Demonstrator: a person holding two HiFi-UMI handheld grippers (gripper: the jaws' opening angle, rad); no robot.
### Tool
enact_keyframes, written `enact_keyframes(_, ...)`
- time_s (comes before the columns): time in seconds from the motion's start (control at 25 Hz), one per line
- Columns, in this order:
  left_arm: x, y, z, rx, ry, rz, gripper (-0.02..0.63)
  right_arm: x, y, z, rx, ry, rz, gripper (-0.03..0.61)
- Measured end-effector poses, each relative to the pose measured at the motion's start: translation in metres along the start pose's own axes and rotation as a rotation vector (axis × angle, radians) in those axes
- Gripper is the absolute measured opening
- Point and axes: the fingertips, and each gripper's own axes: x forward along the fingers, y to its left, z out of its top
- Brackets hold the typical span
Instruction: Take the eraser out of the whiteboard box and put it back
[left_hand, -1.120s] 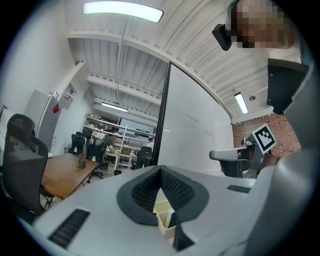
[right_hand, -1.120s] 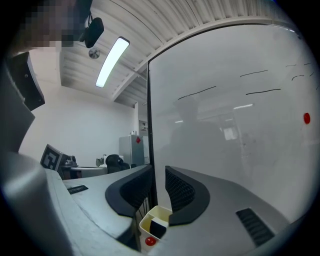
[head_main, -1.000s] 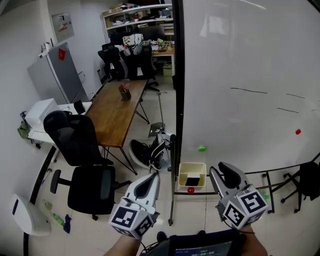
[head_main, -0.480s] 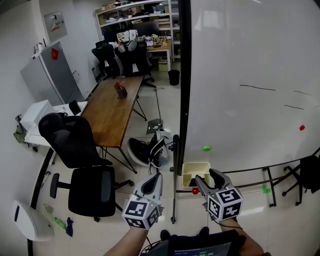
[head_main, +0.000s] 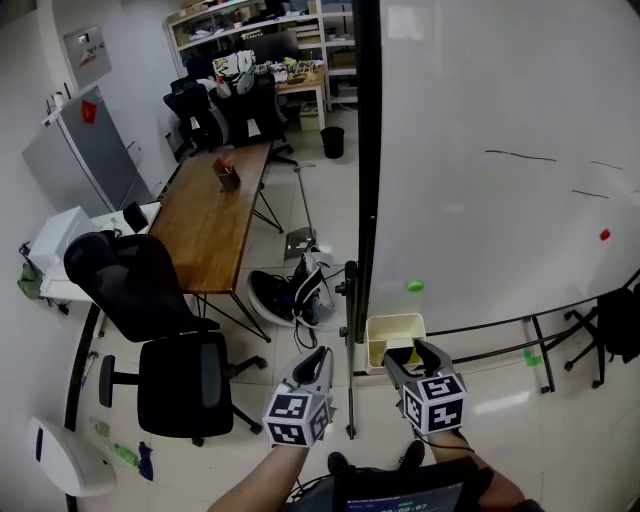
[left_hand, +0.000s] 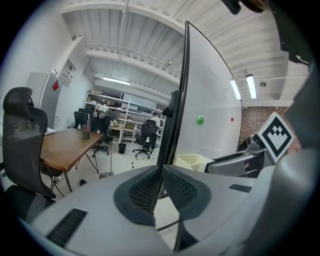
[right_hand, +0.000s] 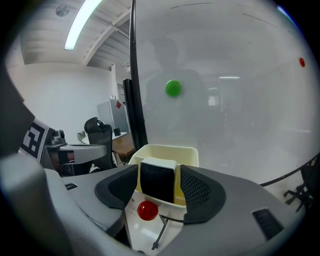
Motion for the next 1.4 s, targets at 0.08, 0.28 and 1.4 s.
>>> enact_keyframes(0.08,0.002,0.000,-0.003,-0.004,0.009,-0.005,0.064,0.003,0.001,-0.002,0.003,0.003,-0.011,0.290)
enact_keyframes(0.28,0.001,-0.003,-0.008,0.008,0.024,-0.024,0.064,0.008,0.004,-0.007,0.024,0.009,-0.032,0.290)
enact_keyframes(1.4,-0.034,-0.058,0.090,0.029,-0.193,-0.141,0.016,-0.111,0.004,0.126,-0.003,-0.330,0.065,0.265)
